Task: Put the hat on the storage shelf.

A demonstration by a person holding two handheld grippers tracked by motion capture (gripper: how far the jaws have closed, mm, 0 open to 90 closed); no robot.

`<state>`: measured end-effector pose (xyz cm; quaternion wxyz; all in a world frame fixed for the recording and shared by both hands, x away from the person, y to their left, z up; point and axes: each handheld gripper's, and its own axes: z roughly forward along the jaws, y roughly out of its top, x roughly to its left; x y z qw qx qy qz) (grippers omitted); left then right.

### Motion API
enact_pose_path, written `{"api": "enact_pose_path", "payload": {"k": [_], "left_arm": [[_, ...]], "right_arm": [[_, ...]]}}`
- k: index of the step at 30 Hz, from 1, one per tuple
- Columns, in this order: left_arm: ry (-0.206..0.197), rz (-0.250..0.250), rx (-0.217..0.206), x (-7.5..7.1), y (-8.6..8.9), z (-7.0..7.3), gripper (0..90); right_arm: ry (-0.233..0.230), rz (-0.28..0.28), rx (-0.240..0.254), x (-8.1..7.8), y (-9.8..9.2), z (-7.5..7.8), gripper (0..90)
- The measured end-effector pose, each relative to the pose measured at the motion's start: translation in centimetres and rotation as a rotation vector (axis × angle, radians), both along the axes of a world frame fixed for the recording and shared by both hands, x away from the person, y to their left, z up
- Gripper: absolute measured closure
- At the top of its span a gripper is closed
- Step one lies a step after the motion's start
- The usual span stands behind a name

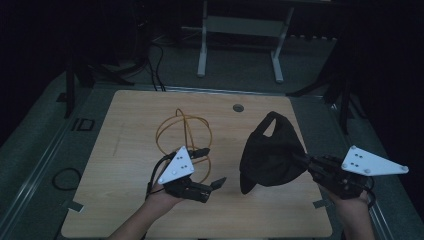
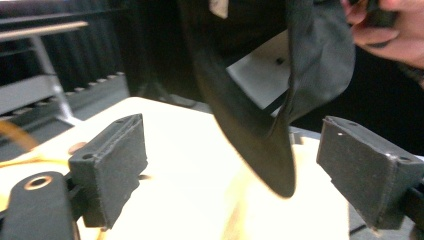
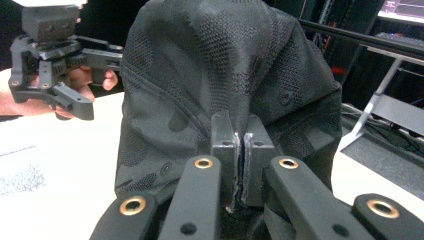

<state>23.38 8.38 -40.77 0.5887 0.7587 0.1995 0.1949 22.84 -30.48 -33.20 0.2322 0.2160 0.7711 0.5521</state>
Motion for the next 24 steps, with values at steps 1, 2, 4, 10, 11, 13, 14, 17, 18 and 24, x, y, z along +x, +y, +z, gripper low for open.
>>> {"api": "enact_pose_path", "payload": {"k": [1,2,4,10,11,13,14,17,18,24], "left_arm": [[0.008,0.017,0.002,-0.1,0.9,-0.2,10.6],[0.011,0.026,0.001,-0.2,1.3,-0.4,9.1],[0.021,0.048,0.001,-0.3,2.3,-0.8,8.2],[0.043,0.111,0.01,-0.9,4.7,-2.2,4.2],[0.047,0.124,0.012,-1.0,5.2,-2.5,3.5],[0.056,0.147,0.016,-1.1,6.0,-3.0,3.4],[0.059,0.164,0.01,-1.2,6.4,-3.4,3.4],[0.068,0.212,0.013,-1.2,7.8,-4.6,3.4],[0.074,0.227,0.014,-1.3,8.2,-5.0,3.4],[0.147,0.337,0.024,-1.2,11.4,-7.6,2.3]], "right_arm": [[-0.003,0.008,-0.003,0.2,0.3,0.3,87.2],[-0.009,0.017,-0.014,0.4,0.7,0.7,87.1],[-0.013,0.031,-0.02,0.8,1.2,1.1,87.1],[-0.023,0.057,-0.048,2.1,3.1,2.4,87.2],[-0.025,0.064,-0.051,2.4,3.5,2.6,87.1],[-0.028,0.079,-0.07,2.8,4.3,3.1,87.1],[-0.028,0.087,-0.074,3.1,4.7,3.3,87.1],[-0.03,0.109,-0.094,3.9,6.1,3.8,87.2],[-0.029,0.114,-0.1,4.1,6.6,4.0,87.1],[-0.025,0.161,-0.136,5.5,9.6,4.8,87.1]]}}
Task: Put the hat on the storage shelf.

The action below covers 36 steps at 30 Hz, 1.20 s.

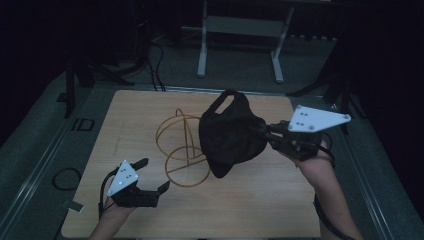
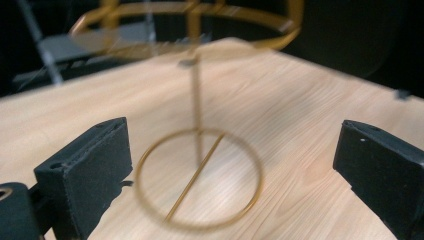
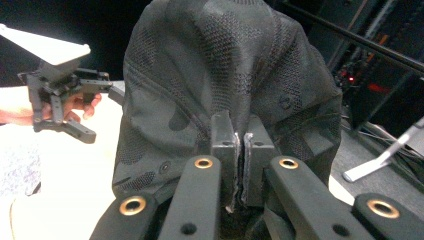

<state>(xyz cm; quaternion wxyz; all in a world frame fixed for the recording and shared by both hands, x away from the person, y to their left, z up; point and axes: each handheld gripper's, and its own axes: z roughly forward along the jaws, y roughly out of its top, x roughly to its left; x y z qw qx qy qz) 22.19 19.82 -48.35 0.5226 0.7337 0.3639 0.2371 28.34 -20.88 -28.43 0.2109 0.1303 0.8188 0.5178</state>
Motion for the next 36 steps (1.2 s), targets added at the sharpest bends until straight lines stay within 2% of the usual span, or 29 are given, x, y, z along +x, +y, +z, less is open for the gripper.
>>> {"api": "enact_pose_path", "payload": {"k": [4,6,10,13,15,17,26,32,36], "left_arm": [[0.039,0.057,0.008,0.0,1.8,-1.7,1.4],[0.045,0.09,0.014,-0.1,2.7,-2.5,1.3],[0.073,0.125,-0.002,-0.4,4.4,-3.8,1.3],[0.083,0.152,-0.008,-0.8,5.3,-4.5,1.3],[0.079,0.165,-0.028,-1.0,5.7,-4.7,1.4],[0.07,0.181,-0.02,-1.2,5.8,-5.0,1.4],[0.071,0.179,-0.018,-1.2,5.6,-5.7,1.4],[0.079,0.178,-0.018,-1.2,5.5,-6.0,1.4],[0.079,0.176,-0.024,-1.2,5.4,-6.1,1.4]], "right_arm": [[0.002,0.029,-0.032,0.9,2.0,0.4,87.1],[0.008,0.041,-0.048,1.2,3.0,0.5,87.1],[0.022,0.061,-0.087,2.0,4.7,0.6,87.0],[0.029,0.07,-0.108,2.6,6.0,0.5,87.0],[0.037,0.074,-0.115,3.1,6.7,0.4,87.0],[0.046,0.076,-0.13,3.5,7.4,0.2,86.9],[0.115,0.087,-0.165,5.3,9.9,-1.6,86.8],[0.131,0.082,-0.189,5.8,11.2,-2.6,86.4],[0.135,0.058,-0.213,5.8,12.0,-3.2,85.6]]}}
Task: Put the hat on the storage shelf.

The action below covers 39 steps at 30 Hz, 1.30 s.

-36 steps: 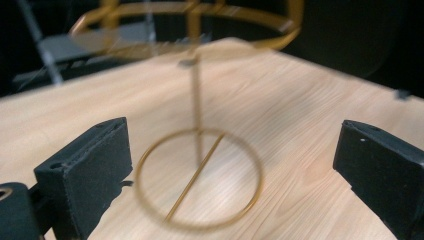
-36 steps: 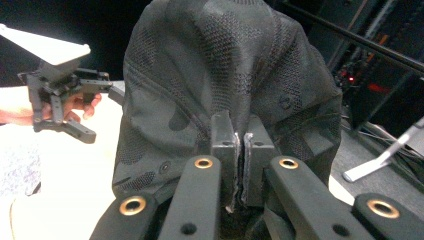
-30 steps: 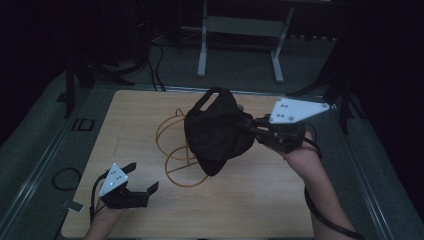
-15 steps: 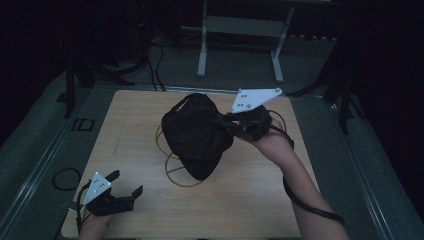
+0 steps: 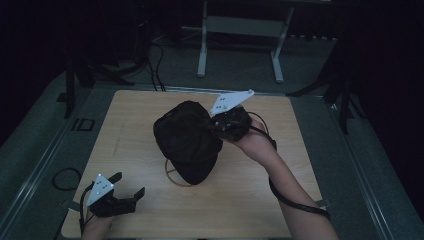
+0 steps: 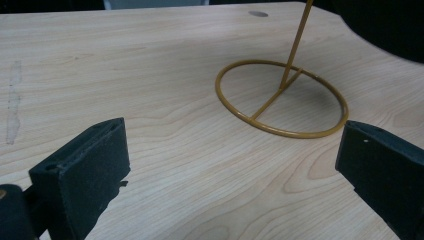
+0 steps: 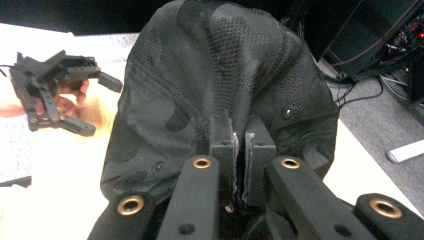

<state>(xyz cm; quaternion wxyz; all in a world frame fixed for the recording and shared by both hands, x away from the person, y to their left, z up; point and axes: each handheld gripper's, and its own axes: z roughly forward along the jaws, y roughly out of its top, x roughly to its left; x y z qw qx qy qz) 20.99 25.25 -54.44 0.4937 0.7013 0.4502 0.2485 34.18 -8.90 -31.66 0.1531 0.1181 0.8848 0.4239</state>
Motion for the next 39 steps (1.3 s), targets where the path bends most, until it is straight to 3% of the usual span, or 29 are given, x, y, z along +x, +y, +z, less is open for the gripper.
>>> {"api": "enact_pose_path", "payload": {"k": [6,18,24,33,39], "left_arm": [[-0.001,-0.004,-0.013,0.0,0.0,0.0,1.4],[-0.003,-0.01,-0.03,-0.1,0.1,-0.1,1.4],[-0.004,-0.012,-0.034,-0.1,0.1,-0.1,1.4],[-0.008,-0.017,-0.042,-0.2,0.1,0.0,1.4],[-0.009,-0.01,-0.038,-0.2,0.2,-0.1,1.4]], "right_arm": [[0.016,-0.011,0.017,0.4,0.4,-0.5,84.1],[-0.002,-0.069,0.002,0.7,1.4,-1.5,66.0],[0.005,-0.071,0.012,0.9,1.8,-1.9,58.0],[0.052,-0.078,0.053,1.2,1.5,-2.0,48.4],[0.05,-0.059,0.047,0.8,1.5,-1.8,44.5]]}}
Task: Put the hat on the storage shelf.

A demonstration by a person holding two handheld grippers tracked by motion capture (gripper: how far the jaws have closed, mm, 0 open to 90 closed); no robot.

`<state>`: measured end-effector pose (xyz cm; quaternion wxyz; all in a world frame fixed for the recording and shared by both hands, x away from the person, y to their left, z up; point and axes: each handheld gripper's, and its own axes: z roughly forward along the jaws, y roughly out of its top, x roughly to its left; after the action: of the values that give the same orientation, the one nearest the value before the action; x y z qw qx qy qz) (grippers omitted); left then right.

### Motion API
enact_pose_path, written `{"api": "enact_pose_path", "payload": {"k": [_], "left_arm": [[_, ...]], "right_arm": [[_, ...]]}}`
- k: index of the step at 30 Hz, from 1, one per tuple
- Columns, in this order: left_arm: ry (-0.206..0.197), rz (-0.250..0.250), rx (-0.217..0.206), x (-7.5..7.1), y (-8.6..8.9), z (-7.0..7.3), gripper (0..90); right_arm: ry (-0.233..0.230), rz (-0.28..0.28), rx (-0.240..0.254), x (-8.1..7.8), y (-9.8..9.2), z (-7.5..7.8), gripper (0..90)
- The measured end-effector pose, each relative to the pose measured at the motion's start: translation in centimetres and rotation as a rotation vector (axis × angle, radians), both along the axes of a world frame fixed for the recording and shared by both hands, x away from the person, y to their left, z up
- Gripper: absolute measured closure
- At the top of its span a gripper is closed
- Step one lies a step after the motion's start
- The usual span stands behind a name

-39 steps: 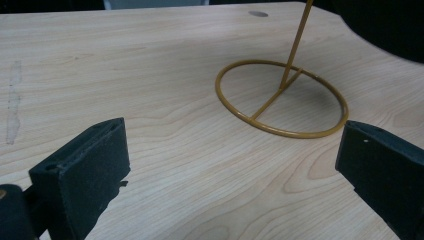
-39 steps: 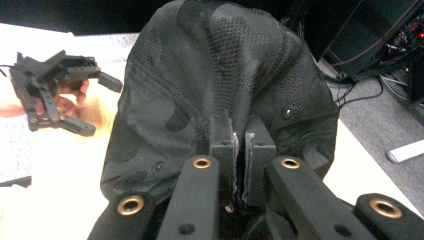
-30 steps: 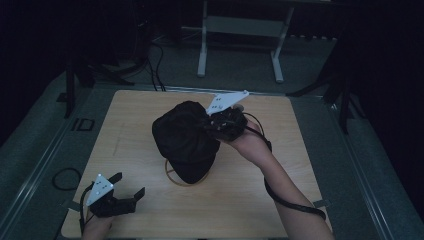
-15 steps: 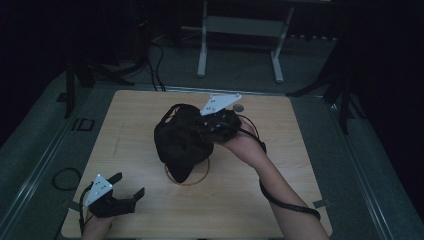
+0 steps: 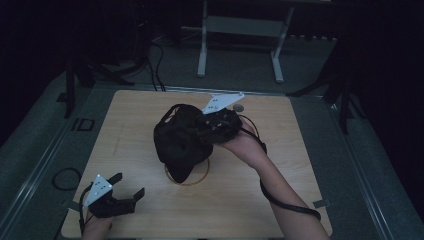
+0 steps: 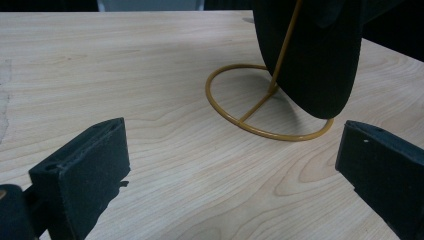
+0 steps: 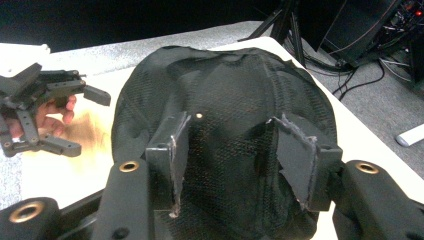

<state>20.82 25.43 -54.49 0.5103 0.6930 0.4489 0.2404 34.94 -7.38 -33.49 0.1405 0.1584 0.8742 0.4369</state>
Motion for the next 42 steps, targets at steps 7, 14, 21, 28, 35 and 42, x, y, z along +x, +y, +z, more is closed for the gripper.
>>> {"api": "enact_pose_path", "payload": {"k": [7,14,21,28,35,42], "left_arm": [[-0.005,0.002,-0.002,0.0,0.0,0.0,1.4],[-0.01,0.01,-0.01,-0.1,0.1,0.0,1.4],[-0.006,0.004,-0.009,-0.1,0.0,-0.1,1.4],[-0.007,0.006,-0.008,0.0,0.1,-0.2,1.4],[-0.014,-0.002,-0.002,0.0,-0.1,-0.2,1.4],[-0.012,-0.007,0.001,0.0,-0.1,-0.4,1.4]], "right_arm": [[-0.008,0.003,0.018,-0.2,-0.4,0.4,39.0],[0.007,-0.01,0.03,-0.2,-1.3,0.2,31.5],[0.012,-0.029,0.053,-0.3,-2.3,-0.1,20.1],[0.026,-0.01,0.08,-0.4,-3.8,-0.8,11.6],[0.002,-0.035,0.094,-0.4,-5.2,-1.7,11.6],[-0.007,-0.06,0.098,-0.2,-6.6,-2.8,11.6]]}}
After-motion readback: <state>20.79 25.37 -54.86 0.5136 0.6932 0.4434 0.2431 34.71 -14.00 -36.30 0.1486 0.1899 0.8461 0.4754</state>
